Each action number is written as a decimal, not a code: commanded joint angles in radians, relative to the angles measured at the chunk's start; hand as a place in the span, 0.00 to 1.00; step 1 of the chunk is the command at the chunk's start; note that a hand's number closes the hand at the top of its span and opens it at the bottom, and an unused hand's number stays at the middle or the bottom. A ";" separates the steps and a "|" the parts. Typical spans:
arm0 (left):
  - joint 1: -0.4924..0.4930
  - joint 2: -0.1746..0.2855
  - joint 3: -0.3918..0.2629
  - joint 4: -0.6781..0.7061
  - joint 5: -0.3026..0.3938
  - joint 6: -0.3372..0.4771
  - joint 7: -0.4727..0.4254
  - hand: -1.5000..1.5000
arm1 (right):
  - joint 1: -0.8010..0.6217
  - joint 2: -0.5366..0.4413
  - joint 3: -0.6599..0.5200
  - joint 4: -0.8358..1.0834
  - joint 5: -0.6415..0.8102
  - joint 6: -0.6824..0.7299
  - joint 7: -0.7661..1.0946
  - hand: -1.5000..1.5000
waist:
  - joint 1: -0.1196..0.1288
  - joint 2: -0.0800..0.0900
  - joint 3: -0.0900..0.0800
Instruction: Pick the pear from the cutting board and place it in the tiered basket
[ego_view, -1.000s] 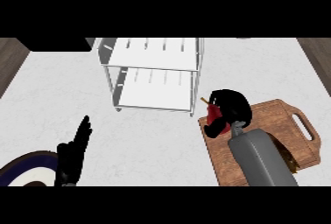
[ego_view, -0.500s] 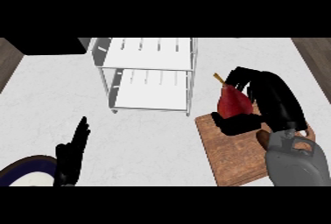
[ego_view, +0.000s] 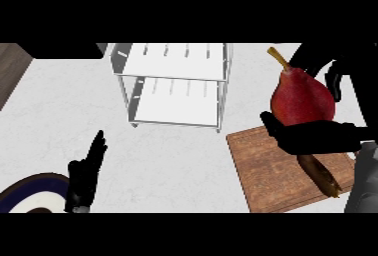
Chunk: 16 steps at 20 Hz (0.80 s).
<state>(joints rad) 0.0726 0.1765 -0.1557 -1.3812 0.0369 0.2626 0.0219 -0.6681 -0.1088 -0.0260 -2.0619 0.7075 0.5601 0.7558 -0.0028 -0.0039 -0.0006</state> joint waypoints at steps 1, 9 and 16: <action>0.025 0.008 0.019 0.000 0.009 -0.034 -0.018 0.50 | -0.126 0.019 0.009 0.012 -0.001 0.022 0.119 1.00 | 0.007 0.002 0.000; 0.015 0.002 0.017 -0.024 -0.017 -0.031 0.002 0.50 | -0.339 0.010 -0.054 0.375 0.047 -0.111 0.055 1.00 | 0.013 0.005 0.000; -0.012 -0.024 0.015 -0.003 -0.039 -0.018 0.012 0.50 | -0.383 0.043 0.004 0.648 0.095 -0.242 -0.085 1.00 | 0.016 0.007 0.000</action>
<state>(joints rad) 0.0814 0.1547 -0.1470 -1.3905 0.0032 0.2479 0.0161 -1.0291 -0.0684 -0.0338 -1.5428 0.7943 0.3674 0.7450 0.0127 0.0017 -0.0006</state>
